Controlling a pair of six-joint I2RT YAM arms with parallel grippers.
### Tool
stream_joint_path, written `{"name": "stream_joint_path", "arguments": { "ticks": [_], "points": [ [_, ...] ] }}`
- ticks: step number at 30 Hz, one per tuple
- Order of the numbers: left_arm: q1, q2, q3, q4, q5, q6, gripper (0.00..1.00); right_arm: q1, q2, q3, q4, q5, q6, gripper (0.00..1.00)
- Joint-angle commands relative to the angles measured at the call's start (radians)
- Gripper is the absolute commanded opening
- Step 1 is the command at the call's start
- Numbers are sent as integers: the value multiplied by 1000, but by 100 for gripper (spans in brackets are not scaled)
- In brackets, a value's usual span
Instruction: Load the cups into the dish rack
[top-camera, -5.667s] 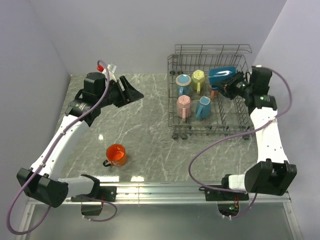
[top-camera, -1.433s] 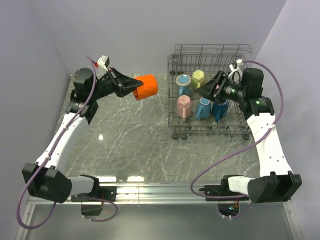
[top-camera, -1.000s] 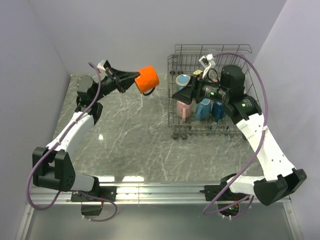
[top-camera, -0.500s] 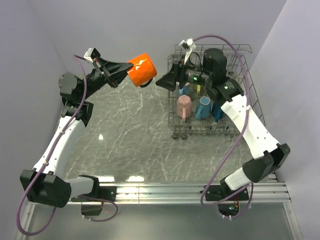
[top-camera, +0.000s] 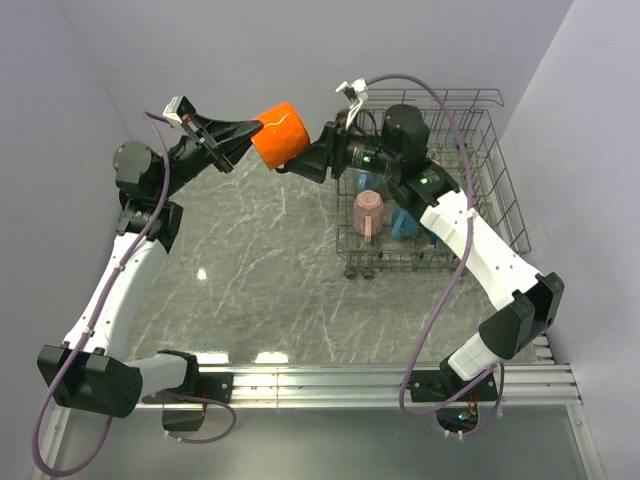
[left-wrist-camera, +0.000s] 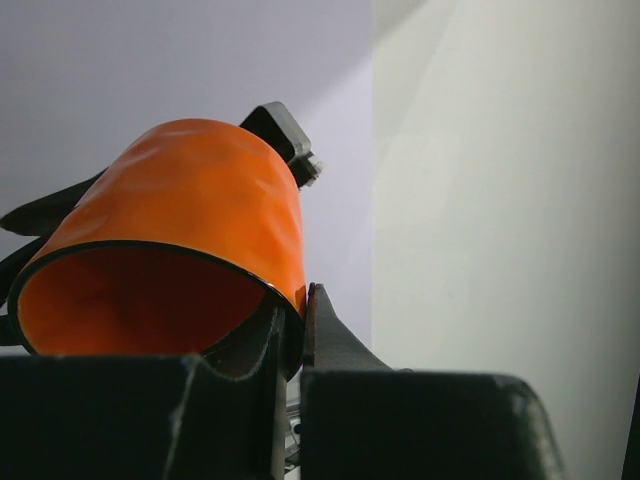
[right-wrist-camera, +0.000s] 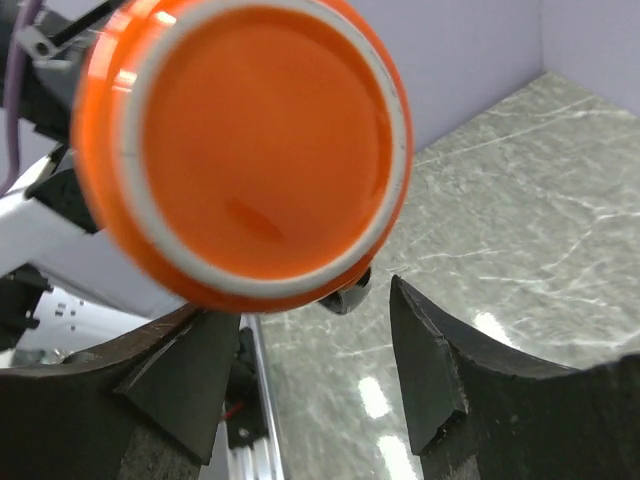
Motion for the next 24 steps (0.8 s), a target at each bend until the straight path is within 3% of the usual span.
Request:
{"name": "stream_joint_path", "arguments": {
  "ticks": [1,7,15,24],
  "points": [
    [-7,-62,50,58,-26,-515,0,33,-35,-41,174,97,83,67],
    [-7,-85,36,55,-34,-509,1,70,-14,-38,135,206,81,66],
    [-7,-121,-5,41,-40,-479,0,70,-100,-66,9,368,41,66],
    [-7,-114,-27,92,-31,-497,0,74,-138,-138,139,431,188,65]
  ]
}}
